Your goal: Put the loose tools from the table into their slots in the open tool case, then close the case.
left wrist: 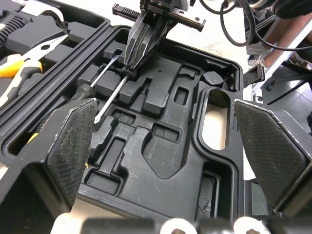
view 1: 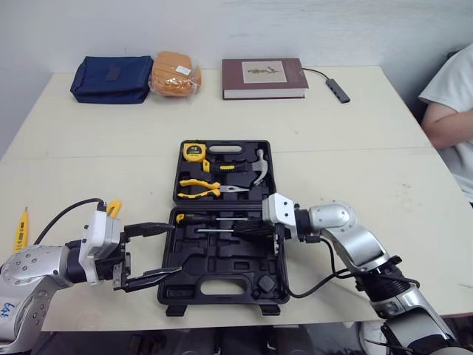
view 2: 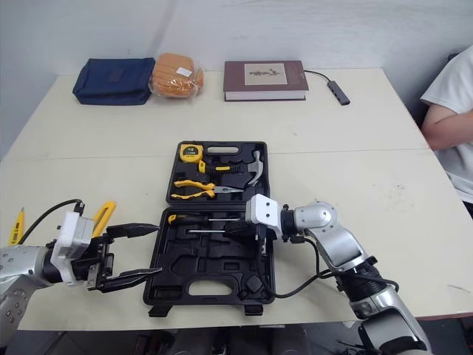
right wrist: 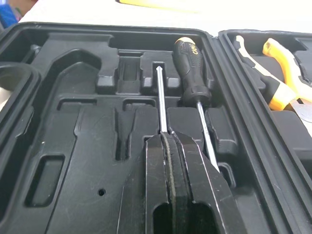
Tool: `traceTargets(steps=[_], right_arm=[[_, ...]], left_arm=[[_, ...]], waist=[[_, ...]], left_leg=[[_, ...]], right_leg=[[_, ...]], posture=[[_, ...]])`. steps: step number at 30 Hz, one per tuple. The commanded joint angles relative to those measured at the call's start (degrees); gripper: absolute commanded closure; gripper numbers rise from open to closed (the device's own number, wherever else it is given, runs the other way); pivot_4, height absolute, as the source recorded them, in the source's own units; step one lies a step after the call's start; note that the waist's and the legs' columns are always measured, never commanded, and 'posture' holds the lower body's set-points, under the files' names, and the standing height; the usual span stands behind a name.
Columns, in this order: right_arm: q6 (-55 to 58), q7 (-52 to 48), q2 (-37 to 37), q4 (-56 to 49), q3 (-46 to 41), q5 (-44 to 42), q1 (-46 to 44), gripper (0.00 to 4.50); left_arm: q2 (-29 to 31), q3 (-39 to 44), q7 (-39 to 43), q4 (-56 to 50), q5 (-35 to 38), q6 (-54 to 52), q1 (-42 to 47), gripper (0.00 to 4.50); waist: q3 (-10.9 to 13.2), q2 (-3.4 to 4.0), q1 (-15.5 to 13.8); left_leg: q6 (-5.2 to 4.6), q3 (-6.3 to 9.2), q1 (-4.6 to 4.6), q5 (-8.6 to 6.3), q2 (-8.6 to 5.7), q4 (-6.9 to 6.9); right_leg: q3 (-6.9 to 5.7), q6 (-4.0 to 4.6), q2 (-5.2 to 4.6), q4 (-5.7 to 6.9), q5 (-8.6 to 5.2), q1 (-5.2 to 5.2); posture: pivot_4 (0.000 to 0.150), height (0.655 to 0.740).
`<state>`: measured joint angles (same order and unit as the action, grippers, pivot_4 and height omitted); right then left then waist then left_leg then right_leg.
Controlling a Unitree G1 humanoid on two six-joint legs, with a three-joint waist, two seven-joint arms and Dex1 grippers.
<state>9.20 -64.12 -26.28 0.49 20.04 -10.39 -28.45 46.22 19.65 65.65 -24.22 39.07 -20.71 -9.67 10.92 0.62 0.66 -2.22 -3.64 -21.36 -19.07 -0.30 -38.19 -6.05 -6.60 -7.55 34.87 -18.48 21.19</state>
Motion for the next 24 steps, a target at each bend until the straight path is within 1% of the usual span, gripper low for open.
traceTargets(steps=[1, 7, 11, 16, 18, 19, 20, 23, 24], right_arm=[[4.41, 1.09, -1.02, 1.21, 2.42, 3.58, 0.39, 4.48], [5.86, 2.08, -1.92, 2.48, 5.4, 7.41, -0.09, 4.48], [10.4, 4.2, -1.54, 2.82, 6.99, 9.26, -0.91, 4.48], [15.71, 4.2, -1.09, 1.34, 9.08, 9.95, -3.5, 4.48], [14.25, 3.9, -0.94, 1.14, 9.42, 9.99, -4.28, 4.48], [14.36, 4.05, -0.15, 0.6, 8.22, 8.27, -4.34, 4.48], [14.62, 4.24, 0.46, 0.2, 7.28, 6.94, -4.35, 4.48], [9.99, 1.93, 2.03, -1.29, 1.94, 0.56, -3.46, 4.48], [6.76, 1.02, 1.63, -1.79, -0.99, -1.43, -2.77, 4.48]], left_arm=[[0.01, 0.39, -0.32, -1.53, 0.02, 0.66, -0.49, 0.0], [0.27, 0.35, -0.57, -1.46, -0.52, 0.69, -0.71, 0.0], [0.28, 0.23, -0.69, -1.41, -0.83, 0.85, -0.8, 0.0], [-0.06, 0.17, -0.73, -0.91, -1.32, 1.22, -0.76, 0.0], [-0.27, -0.01, -0.76, -0.76, -1.54, 1.45, -0.67, 0.0], [-0.51, 0.01, -0.92, -0.71, -1.56, 1.61, -0.62, 0.0], [-0.67, 0.03, -1.04, -0.69, -1.56, 1.74, -0.6, 0.0], [-1.42, -0.01, -1.52, -0.56, -1.95, 2.52, -0.71, 0.0], [-2.02, 0.29, -1.94, -0.32, -2.25, 3.18, -1.03, 0.0]], waist=[[-0.01, -0.01, 0.16], [-0.05, -0.05, 0.77], [-0.16, -0.14, 0.95], [-0.43, -0.21, 0.97], [-0.5, -0.25, 0.98], [-0.5, -0.26, 0.98], [-0.5, -0.26, 0.95], [-0.48, -0.24, 0.93], [-0.43, -0.2, 0.92]], left_leg=[[0.0, 0.0, 0.03, 0.0, 0.0, 0.0], [0.01, 0.02, 0.2, 0.0, 0.0, 0.01], [0.03, 0.05, 0.28, -0.01, 0.0, 0.01], [0.08, 0.08, 0.34, -0.02, 0.02, 0.02], [0.19, 0.11, 0.53, -0.07, 0.03, 0.04], [0.43, 0.13, 0.88, -0.22, 0.05, 0.14], [0.52, 0.13, 0.98, -0.27, 0.07, 0.17], [0.54, 0.14, 0.96, -0.26, 0.1, 0.18], [0.51, 0.15, 0.9, -0.25, 0.09, 0.18]], right_leg=[[0.0, 0.0, 0.0, 0.01, 0.0, -0.02], [0.01, 0.01, -0.02, 0.01, -0.01, -0.18], [0.01, 0.02, -0.05, 0.04, -0.01, -0.23], [0.01, 0.08, -0.08, 0.07, -0.04, -0.24], [0.01, 0.2, -0.12, 0.01, -0.1, -0.36], [0.0, 0.31, -0.13, 0.0, -0.17, -0.63], [0.0, 0.37, -0.13, 0.01, -0.2, -0.69], [-0.01, 0.43, -0.11, 0.09, -0.23, -0.64], [-0.02, 0.43, -0.11, 0.08, -0.23, -0.6]], posture=[[0.15, 0.74], [0.15, 0.74], [0.15, 0.74], [0.15, 0.74], [0.15, 0.74], [0.15, 0.74], [0.15, 0.74], [0.15, 0.74], [0.15, 0.74]])
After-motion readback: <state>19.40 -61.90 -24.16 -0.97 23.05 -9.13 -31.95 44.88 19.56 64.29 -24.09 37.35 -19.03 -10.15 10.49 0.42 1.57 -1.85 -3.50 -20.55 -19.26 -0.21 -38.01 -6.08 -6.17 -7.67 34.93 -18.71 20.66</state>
